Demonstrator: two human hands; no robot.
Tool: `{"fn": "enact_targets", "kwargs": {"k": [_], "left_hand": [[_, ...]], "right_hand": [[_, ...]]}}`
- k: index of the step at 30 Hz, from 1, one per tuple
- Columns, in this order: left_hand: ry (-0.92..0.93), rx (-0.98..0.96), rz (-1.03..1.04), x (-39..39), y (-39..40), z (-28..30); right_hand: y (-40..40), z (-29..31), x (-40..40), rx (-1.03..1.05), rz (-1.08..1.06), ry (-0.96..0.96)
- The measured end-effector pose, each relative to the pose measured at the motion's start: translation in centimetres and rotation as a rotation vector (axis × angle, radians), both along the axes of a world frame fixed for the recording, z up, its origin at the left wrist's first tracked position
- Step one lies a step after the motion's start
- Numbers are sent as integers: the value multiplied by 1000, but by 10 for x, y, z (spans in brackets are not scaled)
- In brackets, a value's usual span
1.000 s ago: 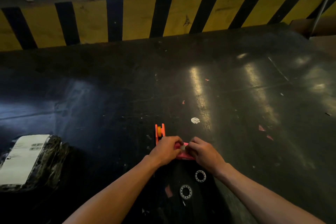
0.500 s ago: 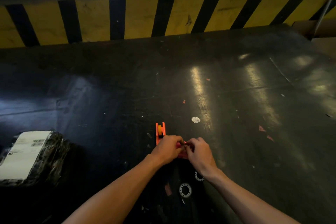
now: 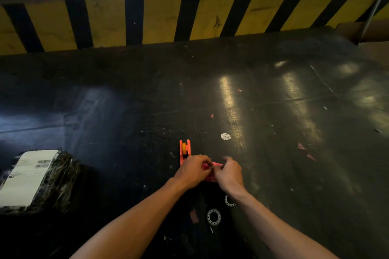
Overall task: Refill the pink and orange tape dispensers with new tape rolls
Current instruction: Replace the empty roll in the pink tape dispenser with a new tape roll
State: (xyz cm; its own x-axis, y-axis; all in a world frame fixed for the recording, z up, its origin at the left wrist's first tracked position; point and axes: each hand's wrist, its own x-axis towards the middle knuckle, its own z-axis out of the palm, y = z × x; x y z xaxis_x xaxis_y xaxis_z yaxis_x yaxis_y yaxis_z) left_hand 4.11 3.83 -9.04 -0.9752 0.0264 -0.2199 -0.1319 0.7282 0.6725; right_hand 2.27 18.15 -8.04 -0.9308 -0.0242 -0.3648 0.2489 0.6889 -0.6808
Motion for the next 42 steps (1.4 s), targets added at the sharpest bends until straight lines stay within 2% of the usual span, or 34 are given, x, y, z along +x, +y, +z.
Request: {"fn": "enact_targets", "kwargs": {"k": [11,27,36,42], "left_hand": [[-13,14,-3,2,0,2],[-29,22,12,3,0,4],[-12,20,9,4,2,3],[-9,16,8,4,1,1]], "right_hand": [[12,10,-5,-39,-54,-87],[68,13,-22,-147,-93,-194],[58,-6,-20,-90,-61,-217],[55,-14,-19,-162,-202,-256]]}}
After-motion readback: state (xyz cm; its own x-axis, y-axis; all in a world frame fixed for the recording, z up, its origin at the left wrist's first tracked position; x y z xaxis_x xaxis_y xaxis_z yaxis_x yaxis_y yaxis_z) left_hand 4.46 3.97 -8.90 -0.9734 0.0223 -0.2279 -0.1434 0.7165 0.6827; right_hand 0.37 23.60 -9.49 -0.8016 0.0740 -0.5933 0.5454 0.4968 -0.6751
